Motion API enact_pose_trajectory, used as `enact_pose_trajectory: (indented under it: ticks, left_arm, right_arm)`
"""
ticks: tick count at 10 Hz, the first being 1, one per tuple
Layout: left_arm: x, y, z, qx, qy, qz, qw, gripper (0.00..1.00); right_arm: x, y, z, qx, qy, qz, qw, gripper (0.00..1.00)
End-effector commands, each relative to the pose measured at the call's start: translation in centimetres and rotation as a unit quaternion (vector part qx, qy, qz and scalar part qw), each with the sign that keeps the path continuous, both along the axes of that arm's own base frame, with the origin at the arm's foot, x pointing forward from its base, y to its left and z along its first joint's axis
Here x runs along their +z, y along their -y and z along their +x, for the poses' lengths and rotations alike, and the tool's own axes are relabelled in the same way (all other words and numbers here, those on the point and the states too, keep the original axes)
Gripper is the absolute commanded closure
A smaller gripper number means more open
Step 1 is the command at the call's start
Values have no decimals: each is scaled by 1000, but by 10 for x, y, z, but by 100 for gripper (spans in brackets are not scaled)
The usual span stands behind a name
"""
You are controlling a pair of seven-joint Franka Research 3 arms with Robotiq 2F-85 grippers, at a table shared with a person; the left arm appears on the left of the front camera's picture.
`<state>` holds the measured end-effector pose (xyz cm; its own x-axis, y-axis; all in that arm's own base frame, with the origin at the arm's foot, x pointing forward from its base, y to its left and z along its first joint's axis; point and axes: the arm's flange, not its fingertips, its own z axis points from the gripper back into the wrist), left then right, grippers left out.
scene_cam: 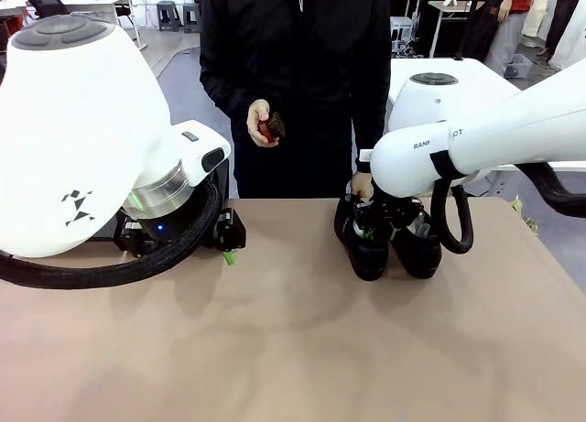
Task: Organize the shoes by placing them on the stand.
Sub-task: Pick up one Shoe and place it in the middle of the table.
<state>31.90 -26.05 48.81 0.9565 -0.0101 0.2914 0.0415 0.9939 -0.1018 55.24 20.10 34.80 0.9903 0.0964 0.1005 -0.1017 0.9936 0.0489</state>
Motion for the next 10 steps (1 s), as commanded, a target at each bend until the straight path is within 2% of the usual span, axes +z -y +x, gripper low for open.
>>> enact_pose_trajectory:
  ticks: [1,4,8,10]
  left_arm:
    - [2,-1,1,-1,2,-6,1000,0]
    - [2,-1,1,-1,2,-6,1000,0]
    - [2,-1,1,-1,2,-6,1000,0]
    - [2,-1,1,-1,2,-6,1000,0]
  right_arm:
    - [-3,-10,9,-8,18,-28,999,47]
    - [-3,-12,7,-8,21,-36,999,100]
    - [-2,-9,4,-23,15,-41,999,100]
    - [16,-9,-11,-36,-4,-26,999,100]
